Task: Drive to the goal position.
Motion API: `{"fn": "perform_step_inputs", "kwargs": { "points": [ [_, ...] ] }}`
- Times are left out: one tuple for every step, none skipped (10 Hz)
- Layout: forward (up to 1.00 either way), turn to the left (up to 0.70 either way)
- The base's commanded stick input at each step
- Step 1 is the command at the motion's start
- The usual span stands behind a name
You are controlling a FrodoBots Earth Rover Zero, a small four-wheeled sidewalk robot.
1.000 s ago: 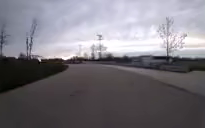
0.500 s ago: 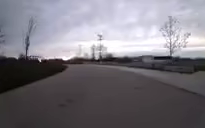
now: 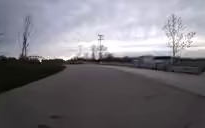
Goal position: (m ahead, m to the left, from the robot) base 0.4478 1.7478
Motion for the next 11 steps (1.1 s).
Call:
{"fn": "perform_step_inputs", "kwargs": {
  "points": [
    [1.0,0.0],
    [1.0,0.0],
    [1.0,0.0],
    [1.0,0.0],
    [1.0,0.0],
    [1.0,0.0],
    [1.0,0.0],
    [1.0,0.0],
    [1.0,0.0],
    [1.0,0.0],
    [1.0,0.01]
  ]
}}
